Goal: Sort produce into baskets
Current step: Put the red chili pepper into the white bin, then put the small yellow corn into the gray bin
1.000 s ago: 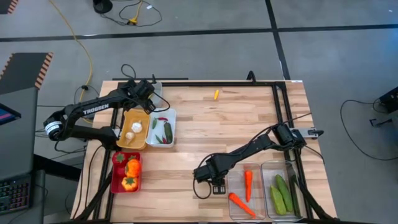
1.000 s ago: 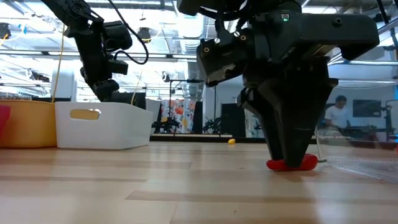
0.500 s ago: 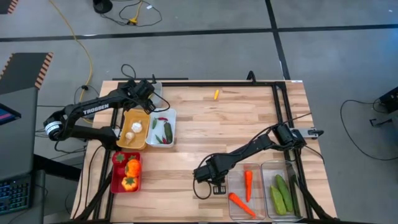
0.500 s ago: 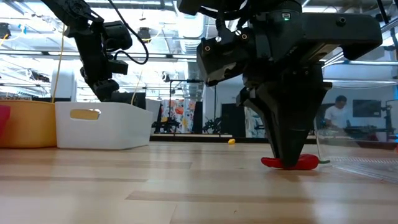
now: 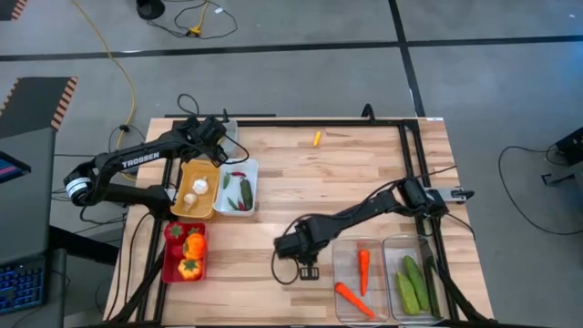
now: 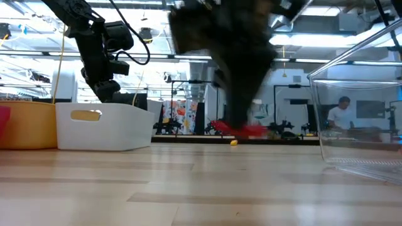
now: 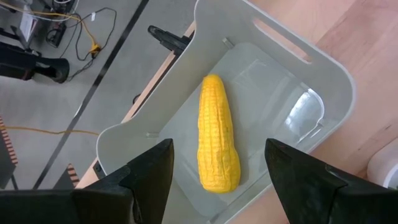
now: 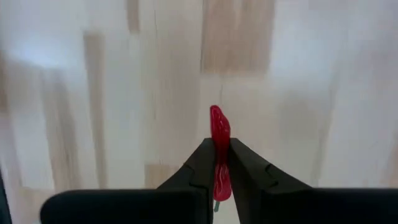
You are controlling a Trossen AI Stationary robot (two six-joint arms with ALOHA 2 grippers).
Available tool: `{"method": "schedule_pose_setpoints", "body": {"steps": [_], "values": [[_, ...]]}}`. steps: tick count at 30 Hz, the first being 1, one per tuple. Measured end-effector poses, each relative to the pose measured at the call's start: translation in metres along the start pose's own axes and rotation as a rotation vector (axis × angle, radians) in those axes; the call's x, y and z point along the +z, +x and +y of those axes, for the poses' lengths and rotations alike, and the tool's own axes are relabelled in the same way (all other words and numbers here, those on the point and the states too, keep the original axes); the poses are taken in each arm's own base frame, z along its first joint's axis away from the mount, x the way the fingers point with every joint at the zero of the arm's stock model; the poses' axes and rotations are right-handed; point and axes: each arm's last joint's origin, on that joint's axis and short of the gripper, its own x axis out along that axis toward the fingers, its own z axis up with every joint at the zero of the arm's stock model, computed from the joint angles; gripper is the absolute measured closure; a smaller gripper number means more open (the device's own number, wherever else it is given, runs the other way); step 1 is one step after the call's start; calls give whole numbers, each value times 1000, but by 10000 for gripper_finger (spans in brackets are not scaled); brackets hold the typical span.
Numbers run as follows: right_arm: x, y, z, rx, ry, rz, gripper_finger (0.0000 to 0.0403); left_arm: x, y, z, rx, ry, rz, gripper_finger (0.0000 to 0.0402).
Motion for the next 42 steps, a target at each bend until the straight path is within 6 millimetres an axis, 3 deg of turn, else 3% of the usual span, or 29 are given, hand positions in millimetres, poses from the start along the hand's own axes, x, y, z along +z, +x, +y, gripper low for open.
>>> {"method": "schedule_pose_setpoints", "body": {"steps": [8,17,24,28,33,42], "values": [[49,-46,-29,-80,-226,-326,337,0,0,0,0,0,0,161],[96,-78,-90,-220,-310,-794,337,0,0,0,14,3,-2,161],[101,-87,-135,-264,-211,-869,336,3,0,1,19,13,-28,161],[101,-90,-150,-267,-190,-878,326,9,-4,4,23,11,-46,161],[100,-92,-164,-168,-149,-882,286,20,-13,10,29,-9,-88,161],[98,-99,-186,-201,-95,-873,211,35,-28,20,39,-17,-143,161]]}}
